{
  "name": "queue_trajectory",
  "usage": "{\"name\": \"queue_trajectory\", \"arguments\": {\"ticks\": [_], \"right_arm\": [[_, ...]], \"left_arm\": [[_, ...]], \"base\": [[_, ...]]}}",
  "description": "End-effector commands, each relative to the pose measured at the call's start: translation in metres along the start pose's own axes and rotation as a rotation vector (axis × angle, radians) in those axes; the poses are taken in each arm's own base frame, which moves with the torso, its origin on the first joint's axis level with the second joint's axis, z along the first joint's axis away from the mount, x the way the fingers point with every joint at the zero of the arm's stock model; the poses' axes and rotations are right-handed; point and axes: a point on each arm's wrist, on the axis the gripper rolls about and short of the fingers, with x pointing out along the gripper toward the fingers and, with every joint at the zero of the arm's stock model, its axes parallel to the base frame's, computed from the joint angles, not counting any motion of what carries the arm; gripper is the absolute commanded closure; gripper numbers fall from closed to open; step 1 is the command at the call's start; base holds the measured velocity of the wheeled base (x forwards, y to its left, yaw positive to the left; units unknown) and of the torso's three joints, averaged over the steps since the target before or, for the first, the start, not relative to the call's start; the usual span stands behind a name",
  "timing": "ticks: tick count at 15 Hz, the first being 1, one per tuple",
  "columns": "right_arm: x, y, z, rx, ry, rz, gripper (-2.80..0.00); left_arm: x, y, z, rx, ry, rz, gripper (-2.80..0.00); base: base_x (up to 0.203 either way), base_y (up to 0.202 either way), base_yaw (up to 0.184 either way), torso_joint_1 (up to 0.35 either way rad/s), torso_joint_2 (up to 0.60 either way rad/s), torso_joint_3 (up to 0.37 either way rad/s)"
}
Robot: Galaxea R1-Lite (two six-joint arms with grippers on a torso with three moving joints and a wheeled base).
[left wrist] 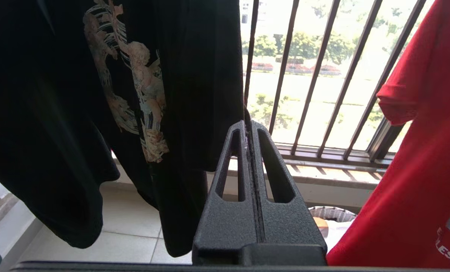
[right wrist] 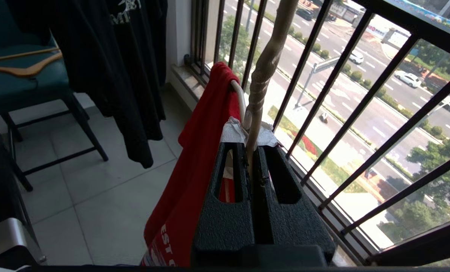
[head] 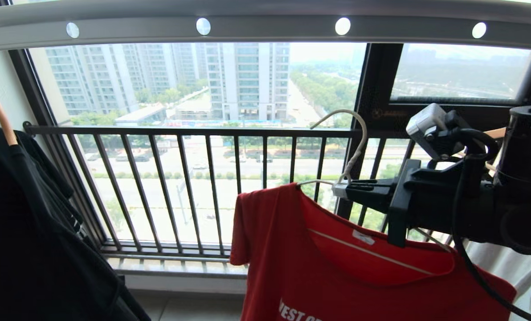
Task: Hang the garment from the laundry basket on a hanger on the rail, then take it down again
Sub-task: Take the clothes off the clothes rack
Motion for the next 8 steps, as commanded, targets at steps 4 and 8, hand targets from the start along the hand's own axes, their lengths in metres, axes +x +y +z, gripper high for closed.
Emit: {"name": "queue_trajectory", "arguments": {"ticks": [4,8], "right_arm": [[0.0121,-0.0036,-0.0096,0.01,0.021,0.002,0.0],[0.0161,-0.0045,-0.0122,0.012,0.032,0.005,0.0]], "left_arm": [[0.0,0.0,0.0,-0.001,0.0,0.001,0.0],[0.0,0.0,0.0,-0.001,0.0,0.001,0.0]], "base": [[0.0,0.0,0.0,0.0,0.0,0.0],[0.0,0.0,0.0,0.0,0.0,0.0]]}}
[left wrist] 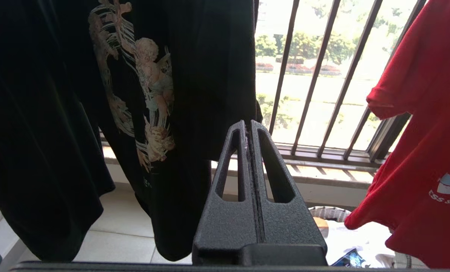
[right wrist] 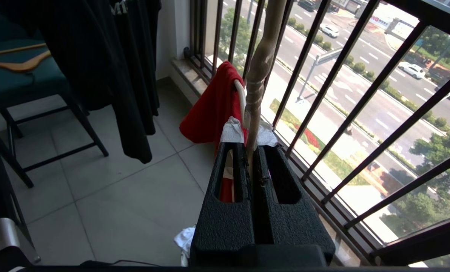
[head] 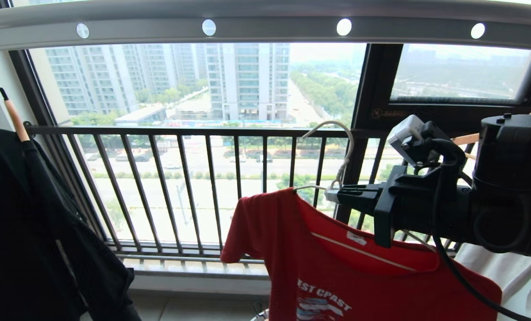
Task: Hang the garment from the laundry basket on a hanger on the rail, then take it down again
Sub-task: Take the clothes off the clothes rack
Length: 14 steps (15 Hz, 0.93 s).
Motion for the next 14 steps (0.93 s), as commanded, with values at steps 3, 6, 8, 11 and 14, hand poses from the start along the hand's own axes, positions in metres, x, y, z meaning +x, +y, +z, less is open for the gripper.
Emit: {"name": "queue_trajectory", "arguments": {"ticks": [3,6,8,11,14], "right_arm": [[0.002,-0.003,0.0,0.001,0.001,-0.005,0.0],[0.003,-0.003,0.0,0.002,0.002,-0.005,0.0],[0.002,-0.003,0.0,-0.001,0.0,-0.007,0.0],[0.003,-0.004,0.0,0.001,0.003,-0.01,0.0],[0.005,-0.004,-0.001,0.004,0.007,-0.01,0.0]], "left_arm": [[0.0,0.0,0.0,0.001,0.002,0.001,0.0],[0.0,0.0,0.0,-0.005,0.0,0.001,0.0],[0.0,0.0,0.0,-0.004,0.0,0.001,0.0],[-0.007,-0.002,0.033,-0.042,-0.074,-0.038,0.0],[0.011,-0.008,0.089,-0.109,0.009,-0.12,0.0]], "base": [[0.0,0.0,0.0,0.0,0.0,0.0],[0.0,0.0,0.0,0.0,0.0,0.0],[0.0,0.0,0.0,0.0,0.0,0.0],[0.0,0.0,0.0,0.0,0.0,0.0],[0.0,0.0,0.0,0.0,0.0,0.0]]}}
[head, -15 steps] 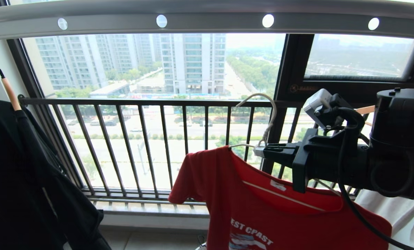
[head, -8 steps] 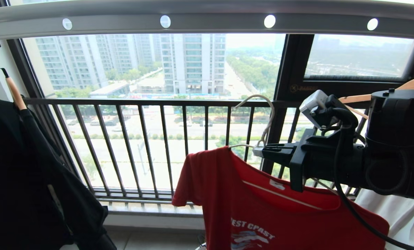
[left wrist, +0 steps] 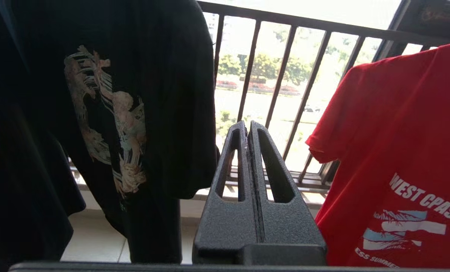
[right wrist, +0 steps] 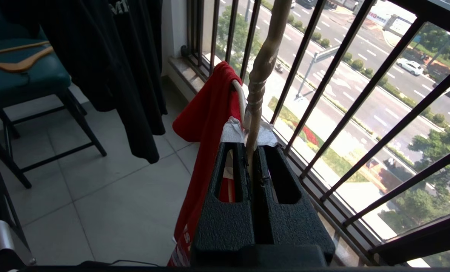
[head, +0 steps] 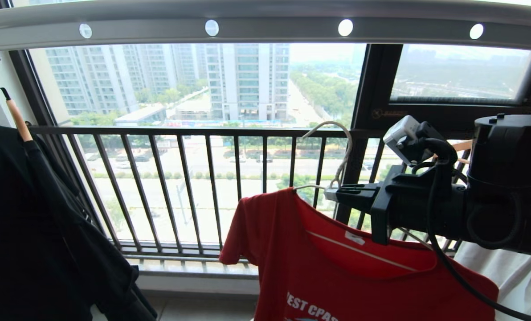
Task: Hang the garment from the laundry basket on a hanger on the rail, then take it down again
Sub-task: Take the clothes off the clothes rack
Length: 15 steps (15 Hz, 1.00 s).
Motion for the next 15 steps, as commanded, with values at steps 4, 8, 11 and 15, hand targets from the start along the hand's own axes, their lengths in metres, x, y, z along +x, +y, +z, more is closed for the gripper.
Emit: {"name": "queue_trajectory", "arguments": {"ticks": [4,8,11,15], "right_arm": [[0.011,-0.008,0.0,0.057,-0.014,-0.017,0.0],[0.017,-0.017,0.004,0.094,-0.068,-0.048,0.0],[0.02,-0.019,0.004,0.098,-0.066,-0.076,0.0],[0.026,-0.02,0.0,0.105,-0.047,-0.072,0.0]], "left_arm": [[0.097,-0.015,0.076,-0.092,0.323,-0.228,0.0],[0.191,-0.064,0.084,-0.106,0.575,-0.568,0.0],[0.236,-0.116,0.066,-0.076,0.71,-0.72,0.0],[0.269,-0.151,0.024,0.026,0.814,-0.688,0.0]], "base": [[0.0,0.0,0.0,0.0,0.0,0.0],[0.0,0.0,0.0,0.0,0.0,0.0],[0.0,0.0,0.0,0.0,0.0,0.0],[0.0,0.0,0.0,0.0,0.0,0.0]]}}
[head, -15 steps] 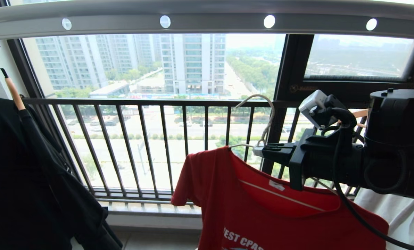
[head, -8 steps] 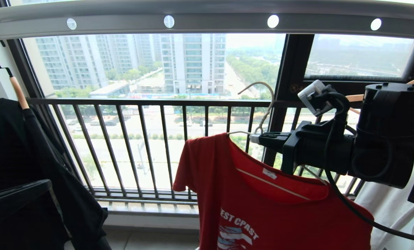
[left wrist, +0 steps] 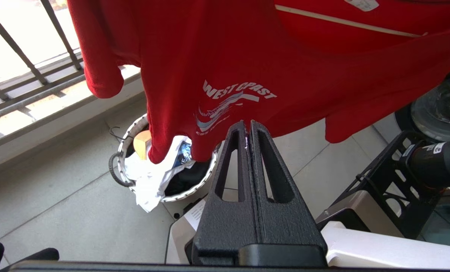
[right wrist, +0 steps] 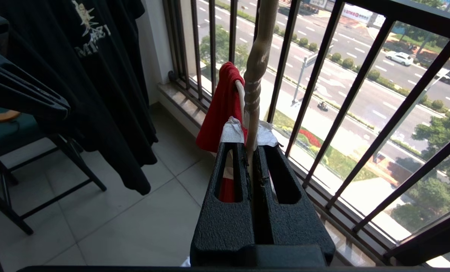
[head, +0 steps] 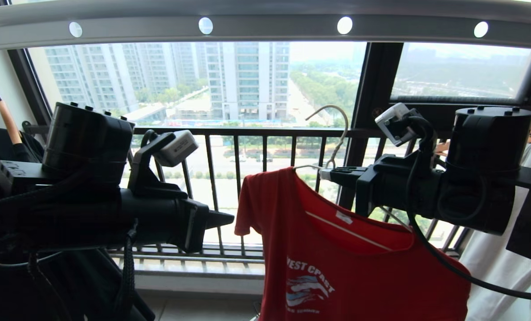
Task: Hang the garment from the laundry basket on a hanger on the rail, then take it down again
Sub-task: Take the clothes off the clothes rack
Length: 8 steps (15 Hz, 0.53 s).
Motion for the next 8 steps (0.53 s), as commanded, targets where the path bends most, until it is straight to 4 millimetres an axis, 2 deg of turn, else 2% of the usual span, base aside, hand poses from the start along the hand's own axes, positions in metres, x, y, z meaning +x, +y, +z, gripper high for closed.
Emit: {"name": "queue_trajectory", "arguments": {"ticks": [1,2,3,5,8], "right_arm": [[0.007,-0.001,-0.006,0.007,0.022,0.005,0.0],[0.01,-0.001,-0.008,0.015,0.028,0.009,0.0],[0.013,0.0,-0.011,0.025,0.039,0.012,0.0],[0.018,0.002,-0.015,0.031,0.055,0.024,0.0],[0.019,0.009,-0.015,0.044,0.055,0.044,0.0]], "left_arm": [[0.051,0.008,-0.012,-0.008,0.128,0.015,0.0],[0.056,0.004,-0.006,0.005,0.116,0.025,0.0],[0.063,0.003,-0.005,0.01,0.116,0.057,-2.8],[0.075,-0.006,-0.008,0.023,0.12,0.133,-2.8],[0.09,-0.031,-0.008,0.007,0.061,0.322,-2.8]], "base": [[0.0,0.0,0.0,0.0,0.0,0.0],[0.0,0.0,0.0,0.0,0.0,0.0],[0.0,0.0,0.0,0.0,0.0,0.0],[0.0,0.0,0.0,0.0,0.0,0.0],[0.0,0.0,0.0,0.0,0.0,0.0]]}}
